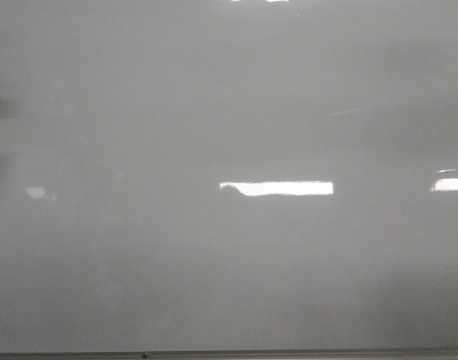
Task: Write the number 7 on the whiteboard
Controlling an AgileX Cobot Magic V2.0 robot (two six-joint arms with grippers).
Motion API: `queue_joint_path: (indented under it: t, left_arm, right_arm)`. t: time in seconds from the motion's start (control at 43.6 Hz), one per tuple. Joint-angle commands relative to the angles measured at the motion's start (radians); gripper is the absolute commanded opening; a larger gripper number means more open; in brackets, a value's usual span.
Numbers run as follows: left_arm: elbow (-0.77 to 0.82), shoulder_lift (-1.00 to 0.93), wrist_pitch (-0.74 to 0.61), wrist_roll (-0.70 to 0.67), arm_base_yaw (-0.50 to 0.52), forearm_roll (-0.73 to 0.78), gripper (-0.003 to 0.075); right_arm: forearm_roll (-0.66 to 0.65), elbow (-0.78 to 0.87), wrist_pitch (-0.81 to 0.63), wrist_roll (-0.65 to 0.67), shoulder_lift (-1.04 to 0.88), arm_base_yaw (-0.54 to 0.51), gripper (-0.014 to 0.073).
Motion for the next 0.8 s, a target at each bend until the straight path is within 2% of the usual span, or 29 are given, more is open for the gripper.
queue_joint_path:
  t: [0.0,0.206,0.458,0.619,0.664,0.779]
  left_arm:
    - [-0.031,-0.015,-0.087,-0.006,-0.005,-0.007,0.0185]
    - [-0.031,-0.043,-0.051,-0.012,-0.005,-0.007,0.0066]
    - [-0.048,-0.195,0.078,-0.006,-0.005,-0.007,-0.0021]
    - [-0.128,-0.299,0.328,0.014,-0.018,-0.007,-0.0020]
    - [-0.169,-0.323,0.442,0.047,-0.030,-0.007,-0.0020]
    - [-0.263,-0.344,0.619,0.128,-0.082,-0.016,-0.0020]
  right_arm:
    - [0.001,-0.032,-0.064,-0.006,0.005,0.003,0.0612]
    - [0.001,-0.032,-0.067,-0.006,0.005,0.003,0.0612]
    - [0.001,-0.032,-0.112,-0.006,0.005,0.003,0.0612]
    - [0.001,-0.032,-0.118,-0.006,0.005,0.003,0.0612]
    - [0.001,-0.032,-0.117,-0.006,0.005,0.003,0.0612]
    - [0.001,-0.032,-0.117,-0.006,0.005,0.003,0.0612]
